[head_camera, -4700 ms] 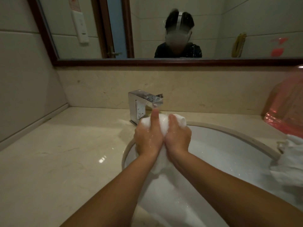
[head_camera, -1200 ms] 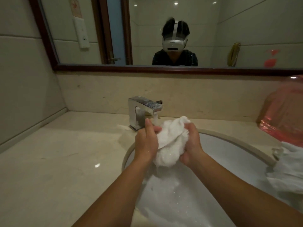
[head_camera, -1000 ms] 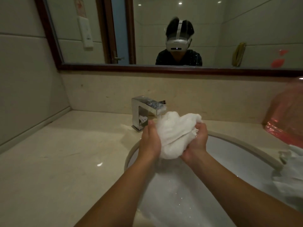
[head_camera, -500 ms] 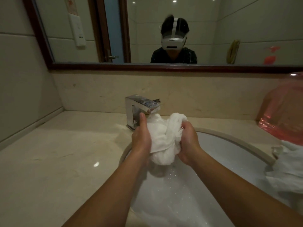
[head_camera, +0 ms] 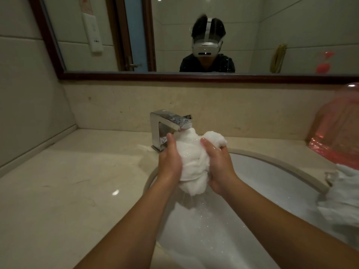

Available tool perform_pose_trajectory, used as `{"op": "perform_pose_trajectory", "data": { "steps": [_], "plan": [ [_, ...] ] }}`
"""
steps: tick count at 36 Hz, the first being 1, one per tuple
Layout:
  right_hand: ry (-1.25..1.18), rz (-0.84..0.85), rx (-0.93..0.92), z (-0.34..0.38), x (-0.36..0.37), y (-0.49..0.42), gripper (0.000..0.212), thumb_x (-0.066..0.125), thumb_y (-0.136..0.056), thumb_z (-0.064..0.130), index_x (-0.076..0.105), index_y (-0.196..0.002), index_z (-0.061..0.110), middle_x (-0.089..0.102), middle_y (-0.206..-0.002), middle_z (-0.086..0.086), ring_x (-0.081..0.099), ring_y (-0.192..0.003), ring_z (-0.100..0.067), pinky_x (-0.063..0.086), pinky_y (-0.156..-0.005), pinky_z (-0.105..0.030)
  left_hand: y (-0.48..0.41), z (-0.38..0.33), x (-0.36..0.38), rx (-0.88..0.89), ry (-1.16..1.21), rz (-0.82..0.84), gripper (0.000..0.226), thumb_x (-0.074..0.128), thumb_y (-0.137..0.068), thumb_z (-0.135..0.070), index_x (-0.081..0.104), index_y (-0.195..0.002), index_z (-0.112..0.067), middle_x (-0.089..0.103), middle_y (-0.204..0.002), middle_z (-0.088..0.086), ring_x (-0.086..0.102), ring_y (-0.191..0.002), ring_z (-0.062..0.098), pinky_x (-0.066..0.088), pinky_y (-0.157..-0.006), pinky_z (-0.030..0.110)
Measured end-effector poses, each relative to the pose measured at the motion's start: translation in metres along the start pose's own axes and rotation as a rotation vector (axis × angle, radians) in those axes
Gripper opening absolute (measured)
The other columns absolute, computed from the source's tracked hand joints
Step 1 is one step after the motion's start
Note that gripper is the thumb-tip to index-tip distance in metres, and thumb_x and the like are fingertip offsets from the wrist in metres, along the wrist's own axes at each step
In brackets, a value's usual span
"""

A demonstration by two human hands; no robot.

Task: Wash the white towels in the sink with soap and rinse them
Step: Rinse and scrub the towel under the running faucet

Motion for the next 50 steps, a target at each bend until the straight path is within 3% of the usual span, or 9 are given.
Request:
{"op": "perform_pose_trajectory", "data": {
  "steps": [3,7,16,26,33,37,40,46,50],
  "plan": [
    [-0.119,-0.138,0.046,0.002,-0.002,-0.008,0.044,0.075,-0.095,0.036,0.066,-0.132,0.013,0.077,-0.119,-0.015,0.077,-0.106,-0.036,0.061,-0.093,-0.06,-0.012,0.009,0.002,-0.094,0.067,0.029,0.115,0.033,-0.058,-0.104,0.074,-0.125,-0.019,0.078,-0.118,0.01,0.074,-0.111,0.031,0.057,-0.105,0.049],
    [-0.239,-0.192,0.102,0.003,-0.007,-0.018,0.061,0.077,-0.081,0.05,0.07,-0.129,0.014,0.078,-0.12,-0.015,0.077,-0.105,-0.04,0.058,-0.097,-0.064,-0.003,-0.003,0.009,-0.179,0.182,0.109,0.093,0.016,-0.099,-0.083,0.071,-0.128,-0.014,0.077,-0.122,0.016,0.074,-0.113,0.034,0.059,-0.1,0.05],
    [-0.184,-0.06,0.188,-0.001,-0.011,-0.005,0.057,0.069,-0.086,0.045,0.072,-0.127,0.007,0.078,-0.116,-0.019,0.074,-0.112,-0.04,0.055,-0.1,-0.049,-0.003,0.001,0.012,-0.261,0.181,0.112,0.1,0.015,-0.092,-0.09,0.076,-0.123,-0.017,0.081,-0.107,0.015,0.077,-0.104,0.036,0.06,-0.098,0.051],
    [-0.04,0.072,0.186,0.001,-0.008,0.0,0.055,0.064,-0.092,0.038,0.068,-0.133,0.002,0.075,-0.115,-0.022,0.074,-0.095,-0.034,0.057,-0.06,-0.031,-0.008,-0.003,-0.004,-0.191,0.29,0.027,0.073,0.034,-0.104,-0.072,0.076,-0.12,-0.015,0.081,-0.107,0.013,0.076,-0.103,0.037,0.059,-0.097,0.048],
    [-0.171,0.001,0.127,0.008,-0.016,-0.003,0.05,0.061,-0.087,0.032,0.072,-0.126,0.003,0.075,-0.121,-0.022,0.073,-0.111,-0.042,0.055,-0.092,-0.045,-0.006,-0.003,0.006,-0.171,0.229,0.044,0.068,0.034,-0.109,-0.063,0.078,-0.09,-0.014,0.081,-0.091,0.012,0.074,-0.104,0.035,0.055,-0.104,0.045],
    [-0.204,0.076,0.109,0.016,-0.014,-0.001,0.029,0.053,-0.093,0.023,0.076,-0.103,0.007,0.079,-0.1,-0.017,0.077,-0.086,-0.032,0.057,-0.08,-0.038,-0.008,0.001,0.01,-0.248,0.138,0.054,0.086,0.021,-0.099,-0.083,0.076,-0.117,-0.019,0.076,-0.117,0.018,0.07,-0.115,0.037,0.052,-0.111,0.052],
    [-0.144,0.12,0.128,0.016,-0.011,0.001,0.033,0.053,-0.091,0.025,0.077,-0.105,0.006,0.078,-0.103,-0.018,0.076,-0.092,-0.034,0.057,-0.085,-0.04,-0.01,0.002,0.008,-0.326,0.139,0.053,0.094,0.021,-0.094,-0.089,0.071,-0.131,-0.018,0.073,-0.125,0.021,0.067,-0.12,0.04,0.049,-0.112,0.055],
    [-0.014,0.212,0.186,0.011,-0.006,0.004,0.054,0.064,-0.069,0.035,0.078,-0.112,0.006,0.075,-0.12,-0.025,0.072,-0.111,-0.04,0.048,-0.106,-0.049,-0.014,0.006,-0.004,-0.317,0.182,0.103,0.114,0.029,-0.07,-0.106,0.072,-0.132,-0.021,0.077,-0.119,0.022,0.073,-0.112,0.044,0.052,-0.108,0.062],
    [-0.046,0.234,0.233,0.006,0.005,0.013,0.051,0.06,-0.094,0.049,0.076,-0.118,0.008,0.077,-0.117,-0.022,0.075,-0.107,-0.036,0.051,-0.108,-0.049,-0.018,0.011,-0.008,-0.241,0.207,0.075,0.136,0.042,-0.032,-0.115,0.074,-0.129,-0.025,0.079,-0.113,0.016,0.076,-0.106,0.041,0.055,-0.104,0.059]
  ]
}}
Point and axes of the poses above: each hand's wrist, its own y-axis away from the middle knuckle, its own x-axis out of the palm, z = x × y, the point moved 1 cm from there along -y, towards the middle knuckle
